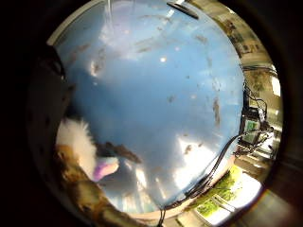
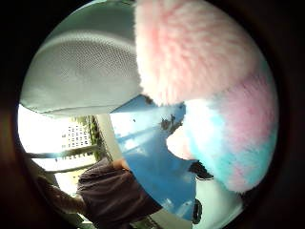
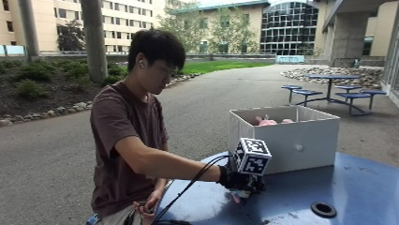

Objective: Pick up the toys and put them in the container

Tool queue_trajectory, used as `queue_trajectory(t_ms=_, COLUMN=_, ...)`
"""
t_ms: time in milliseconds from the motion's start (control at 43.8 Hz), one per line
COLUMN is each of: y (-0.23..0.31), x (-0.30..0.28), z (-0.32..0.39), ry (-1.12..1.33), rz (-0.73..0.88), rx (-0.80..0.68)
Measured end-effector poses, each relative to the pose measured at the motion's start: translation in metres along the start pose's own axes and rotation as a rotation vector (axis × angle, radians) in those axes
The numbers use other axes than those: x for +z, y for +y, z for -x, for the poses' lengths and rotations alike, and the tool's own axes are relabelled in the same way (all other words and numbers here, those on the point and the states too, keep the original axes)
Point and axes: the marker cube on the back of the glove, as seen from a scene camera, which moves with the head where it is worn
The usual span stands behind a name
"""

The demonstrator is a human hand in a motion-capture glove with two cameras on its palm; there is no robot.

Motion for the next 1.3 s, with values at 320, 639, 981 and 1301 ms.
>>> queue_trajectory(t_ms=320, y=0.015, x=-0.147, z=-0.015, ry=-0.012, rz=-0.136, rx=0.156)
queue_trajectory(t_ms=639, y=0.008, x=-0.302, z=0.081, ry=0.129, rz=-0.292, rx=0.147)
queue_trajectory(t_ms=981, y=-0.067, x=-0.314, z=0.222, ry=0.220, rz=-0.243, rx=-0.074)
queue_trajectory(t_ms=1301, y=-0.134, x=-0.274, z=0.295, ry=0.306, rz=-0.153, rx=-0.067)
